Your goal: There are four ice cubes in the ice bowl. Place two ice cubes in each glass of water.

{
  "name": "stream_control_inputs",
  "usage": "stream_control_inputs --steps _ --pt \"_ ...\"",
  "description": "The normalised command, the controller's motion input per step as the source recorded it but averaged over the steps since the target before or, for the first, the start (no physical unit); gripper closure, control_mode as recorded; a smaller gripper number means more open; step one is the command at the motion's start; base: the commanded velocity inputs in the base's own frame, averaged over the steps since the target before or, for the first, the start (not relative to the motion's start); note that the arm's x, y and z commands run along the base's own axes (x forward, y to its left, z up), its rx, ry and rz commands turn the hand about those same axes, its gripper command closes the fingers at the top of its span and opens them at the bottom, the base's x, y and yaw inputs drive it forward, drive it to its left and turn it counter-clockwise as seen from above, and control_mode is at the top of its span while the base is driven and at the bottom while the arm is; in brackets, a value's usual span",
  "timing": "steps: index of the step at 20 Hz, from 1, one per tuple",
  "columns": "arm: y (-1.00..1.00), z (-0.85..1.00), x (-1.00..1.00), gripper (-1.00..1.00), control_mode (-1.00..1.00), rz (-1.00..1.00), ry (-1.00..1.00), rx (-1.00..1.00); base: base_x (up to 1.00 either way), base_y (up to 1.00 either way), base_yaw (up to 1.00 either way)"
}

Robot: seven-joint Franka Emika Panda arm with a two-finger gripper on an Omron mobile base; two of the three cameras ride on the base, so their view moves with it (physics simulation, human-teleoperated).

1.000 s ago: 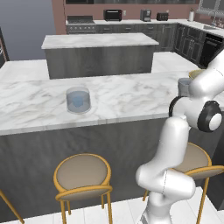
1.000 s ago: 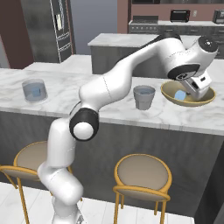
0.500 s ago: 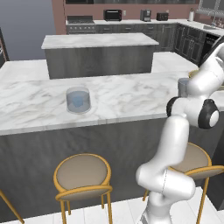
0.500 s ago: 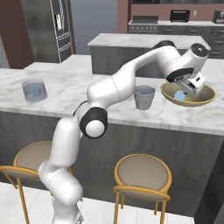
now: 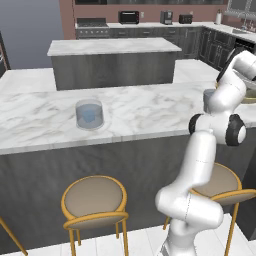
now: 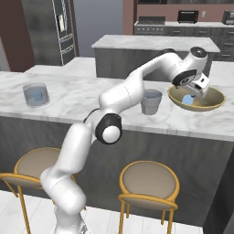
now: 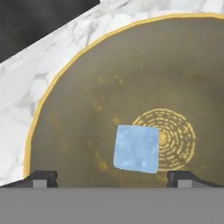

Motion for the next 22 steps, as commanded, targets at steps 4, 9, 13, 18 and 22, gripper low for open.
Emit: stream_control_inputs --steps 4,9,13,18,22 --pt "-0.41 -0.15 0.27 -1.0 -1.0 0.0 0.2 0.0 0.0 0.0 0.0" --pt "-0.36 -0.15 0.02 -1.0 -1.0 0.0 0.16 0.0 0.0 0.0 0.0" --pt "-0.03 -0.02 0.0 -1.0 -1.0 0.0 0.17 0.0 0.0 0.0 0.0" --pt "0.2 -0.02 0.0 1.0 -1.0 -0.01 0.23 -0.04 0.0 0.0 0.0" --pt "0.31 0.0 0.0 1.0 -1.0 0.0 0.1 0.0 0.0 0.0 0.0"
